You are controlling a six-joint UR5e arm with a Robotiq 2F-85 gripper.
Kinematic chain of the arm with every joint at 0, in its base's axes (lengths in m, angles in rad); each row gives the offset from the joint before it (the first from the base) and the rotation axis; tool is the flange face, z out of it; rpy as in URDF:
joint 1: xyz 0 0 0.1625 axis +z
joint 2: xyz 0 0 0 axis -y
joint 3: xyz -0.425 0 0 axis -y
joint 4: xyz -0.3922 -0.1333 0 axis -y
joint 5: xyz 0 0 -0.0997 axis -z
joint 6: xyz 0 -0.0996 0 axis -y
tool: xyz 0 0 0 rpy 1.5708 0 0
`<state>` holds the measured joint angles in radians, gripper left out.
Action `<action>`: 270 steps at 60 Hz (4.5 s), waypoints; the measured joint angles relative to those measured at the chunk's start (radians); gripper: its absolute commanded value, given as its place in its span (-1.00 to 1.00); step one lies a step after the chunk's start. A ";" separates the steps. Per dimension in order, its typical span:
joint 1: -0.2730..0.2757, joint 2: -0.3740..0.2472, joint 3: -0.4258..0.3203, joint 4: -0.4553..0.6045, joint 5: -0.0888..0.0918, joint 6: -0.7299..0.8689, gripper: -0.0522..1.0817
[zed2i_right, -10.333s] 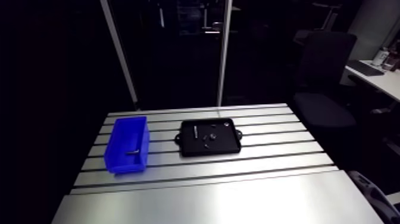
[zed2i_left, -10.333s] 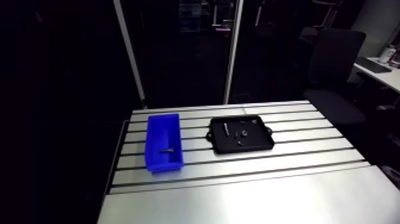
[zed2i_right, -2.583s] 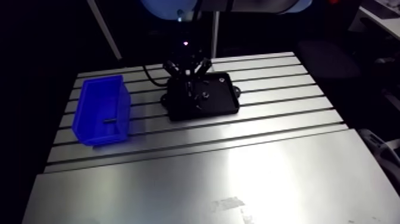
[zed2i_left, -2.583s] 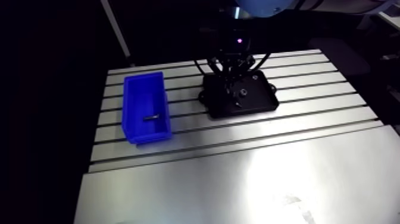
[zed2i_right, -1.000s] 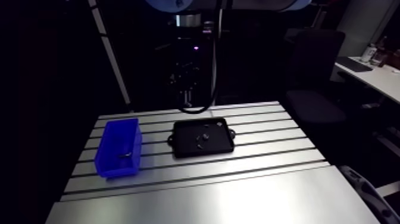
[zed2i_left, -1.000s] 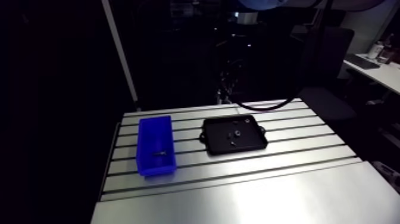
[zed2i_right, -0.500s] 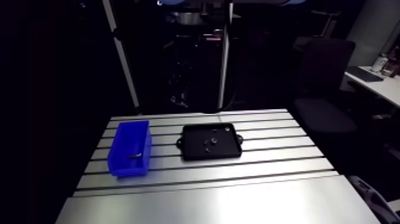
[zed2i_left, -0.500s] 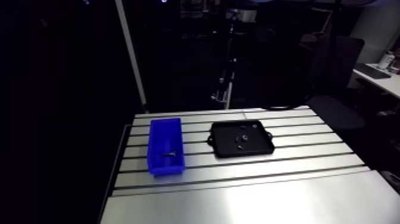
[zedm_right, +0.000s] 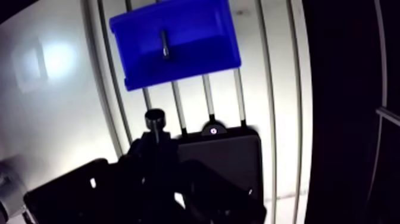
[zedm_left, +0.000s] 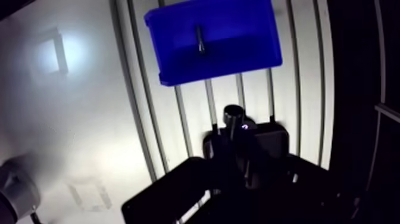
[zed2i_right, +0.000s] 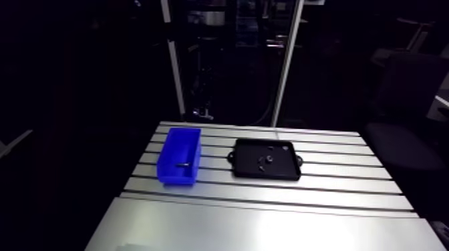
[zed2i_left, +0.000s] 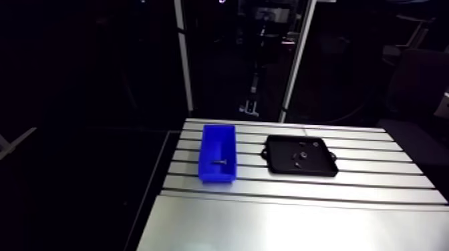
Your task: Pick up the M10 bolt from the tray and put it into the blue bin.
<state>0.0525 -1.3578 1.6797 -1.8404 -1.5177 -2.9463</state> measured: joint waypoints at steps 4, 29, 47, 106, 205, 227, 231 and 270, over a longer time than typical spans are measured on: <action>0.021 0.003 0.001 -0.002 -0.006 -0.011 0.97; 0.100 0.059 0.000 -0.020 -0.037 -0.057 0.95; 0.113 0.112 0.001 -0.058 -0.047 -0.064 0.95; 0.162 0.299 -0.024 -0.192 -0.073 -0.034 0.93; 0.124 0.066 -0.102 -0.050 -0.133 0.831 -0.90; 0.027 0.041 -0.174 0.119 -0.148 1.316 -0.89; 0.017 0.037 -0.193 0.164 -0.148 1.352 -0.89; -0.064 -0.032 -0.250 0.331 -0.132 1.452 -0.89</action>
<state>-0.0110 -1.3896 1.4295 -1.5097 -1.6499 -1.4948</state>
